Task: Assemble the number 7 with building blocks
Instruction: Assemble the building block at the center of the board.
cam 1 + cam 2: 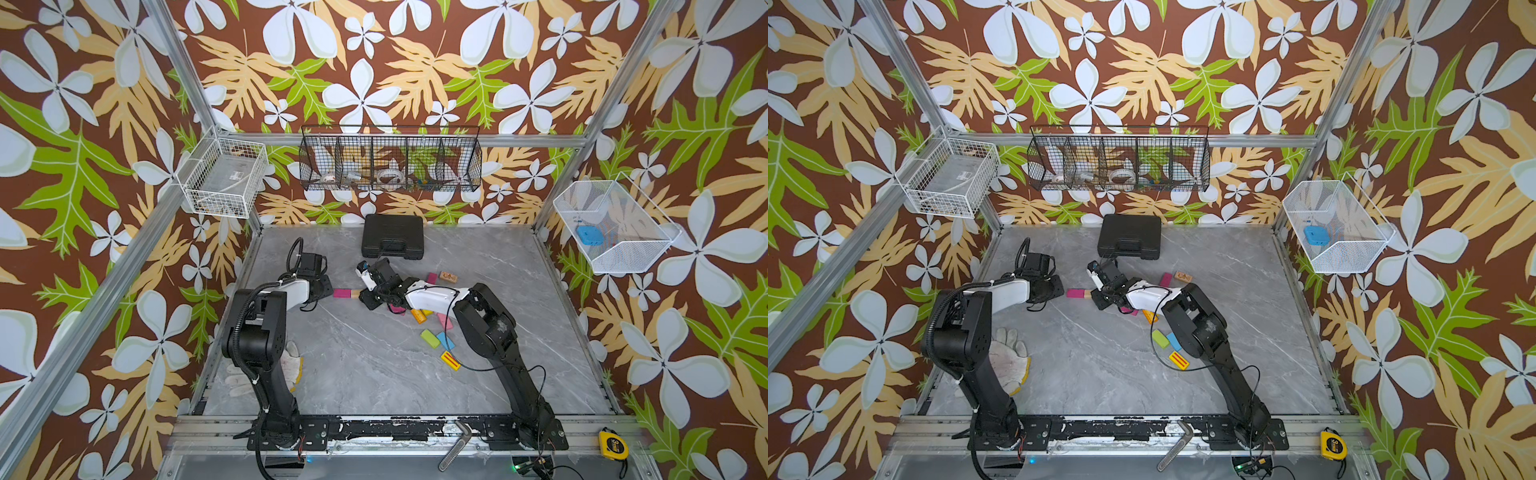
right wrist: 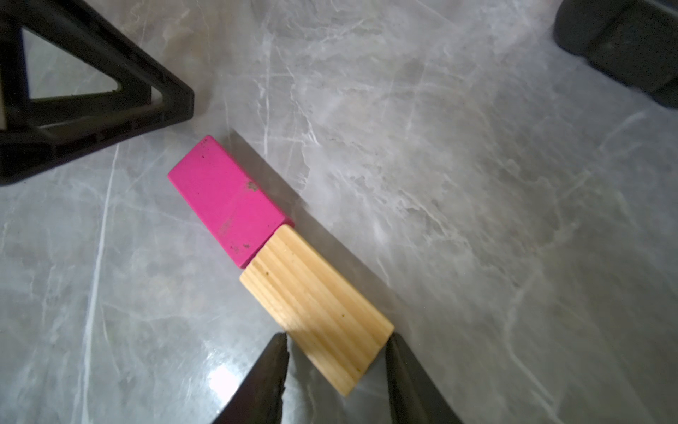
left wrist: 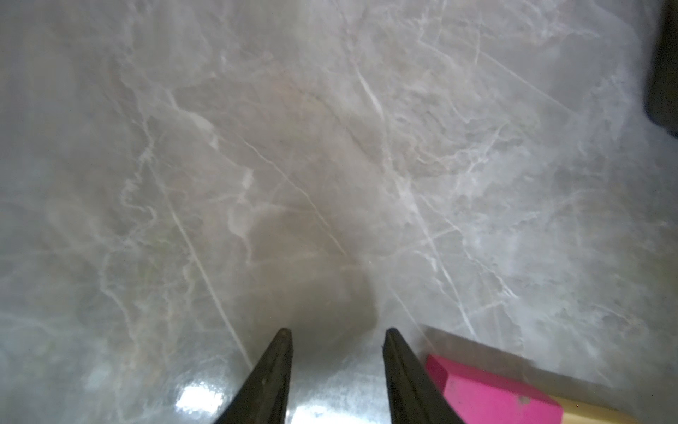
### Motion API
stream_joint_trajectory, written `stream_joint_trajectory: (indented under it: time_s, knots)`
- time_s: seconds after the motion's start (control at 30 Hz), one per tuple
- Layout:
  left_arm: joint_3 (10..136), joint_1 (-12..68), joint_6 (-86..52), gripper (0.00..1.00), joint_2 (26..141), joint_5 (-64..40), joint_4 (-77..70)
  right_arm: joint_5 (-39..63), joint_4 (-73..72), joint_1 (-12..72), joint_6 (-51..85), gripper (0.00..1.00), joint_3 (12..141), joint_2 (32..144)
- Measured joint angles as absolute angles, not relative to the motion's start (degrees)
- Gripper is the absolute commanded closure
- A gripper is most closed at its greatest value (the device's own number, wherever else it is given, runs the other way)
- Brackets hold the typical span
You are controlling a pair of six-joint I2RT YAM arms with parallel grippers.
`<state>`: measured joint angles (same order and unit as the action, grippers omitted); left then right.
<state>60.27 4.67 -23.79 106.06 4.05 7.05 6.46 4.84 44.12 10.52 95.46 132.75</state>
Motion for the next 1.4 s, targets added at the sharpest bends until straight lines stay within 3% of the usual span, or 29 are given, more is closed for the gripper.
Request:
stream_joint_trajectory:
  time_s: [1.4]
  knots:
    - [59.81,5.19,-23.11,0.56,106.10,3.31,5.67,6.02,-0.84,44.03,13.69,0.54,92.99,132.75]
